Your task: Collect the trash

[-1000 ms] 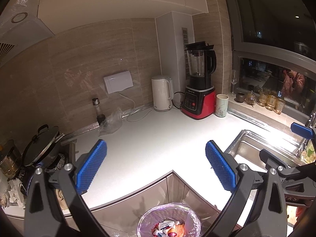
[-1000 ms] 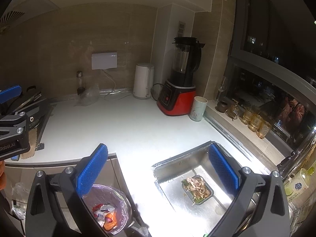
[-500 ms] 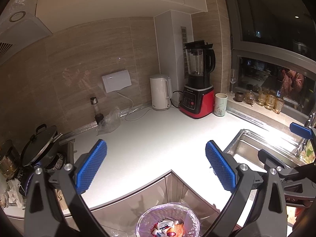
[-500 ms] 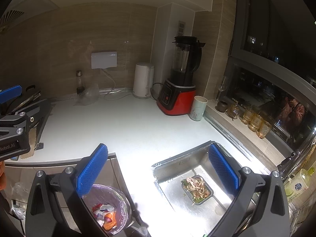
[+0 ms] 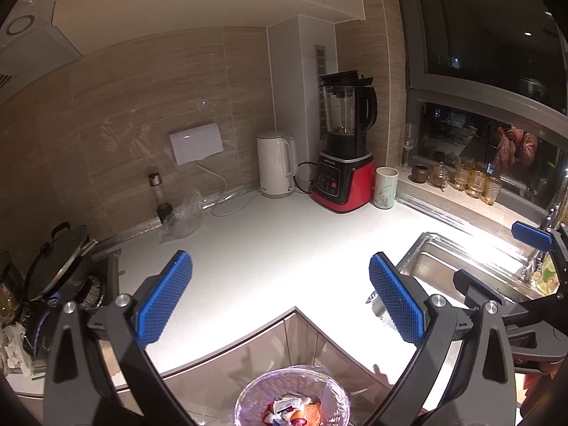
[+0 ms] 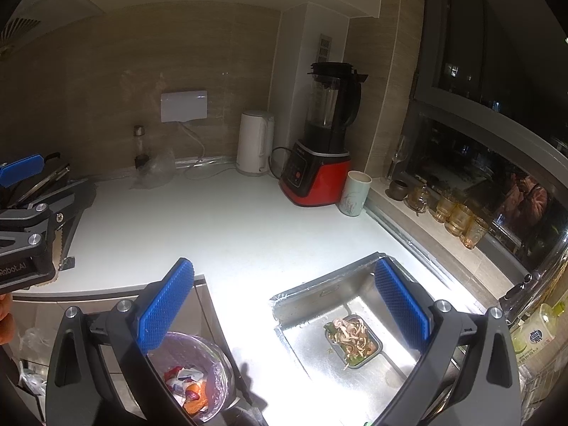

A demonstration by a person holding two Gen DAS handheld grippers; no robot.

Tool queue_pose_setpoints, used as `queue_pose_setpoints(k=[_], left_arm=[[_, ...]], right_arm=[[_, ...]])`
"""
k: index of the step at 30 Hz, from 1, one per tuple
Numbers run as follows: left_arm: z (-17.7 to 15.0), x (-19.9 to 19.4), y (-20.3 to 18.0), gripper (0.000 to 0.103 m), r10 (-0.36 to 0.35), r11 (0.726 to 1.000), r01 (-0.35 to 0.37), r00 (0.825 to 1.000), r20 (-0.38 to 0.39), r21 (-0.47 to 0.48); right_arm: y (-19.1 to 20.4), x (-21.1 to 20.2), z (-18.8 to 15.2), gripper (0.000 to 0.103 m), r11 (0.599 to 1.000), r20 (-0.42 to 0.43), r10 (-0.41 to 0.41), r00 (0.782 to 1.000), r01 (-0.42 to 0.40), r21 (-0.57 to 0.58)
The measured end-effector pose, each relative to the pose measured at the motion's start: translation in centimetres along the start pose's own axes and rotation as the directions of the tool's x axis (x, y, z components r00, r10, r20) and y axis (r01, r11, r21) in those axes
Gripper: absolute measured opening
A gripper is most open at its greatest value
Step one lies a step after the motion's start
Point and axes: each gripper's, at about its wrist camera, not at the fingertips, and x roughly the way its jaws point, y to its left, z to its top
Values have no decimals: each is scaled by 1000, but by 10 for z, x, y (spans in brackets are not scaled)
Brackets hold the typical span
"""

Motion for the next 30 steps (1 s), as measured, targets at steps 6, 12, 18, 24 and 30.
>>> queue_pose_setpoints(k=[6, 12, 18, 24, 30], left_arm=[[-1, 9, -5, 96, 9, 1000, -9, 1000, 1, 9], [-1, 12, -9, 95, 20, 1000, -20, 1000, 21, 12], [0, 20, -13, 95, 7, 1000, -7, 1000, -2, 20], [2, 30, -13, 95, -5, 1000, 5, 1000, -30, 15], [4, 37, -15, 95, 0, 1000, 1, 999, -35, 18]], right_arm=[[-2, 7, 0, 101, 1000, -8, 0, 1000, 0, -2], [-2, 13, -1, 101, 1000, -22, -1, 1000, 1, -6], [-3, 16, -1, 101, 1000, -26, 0, 1000, 0, -2], [-6, 24, -1, 101, 1000, -35, 11, 999, -11, 0], [-8, 32, 1, 101, 1000, -43, 25, 999, -25, 2]])
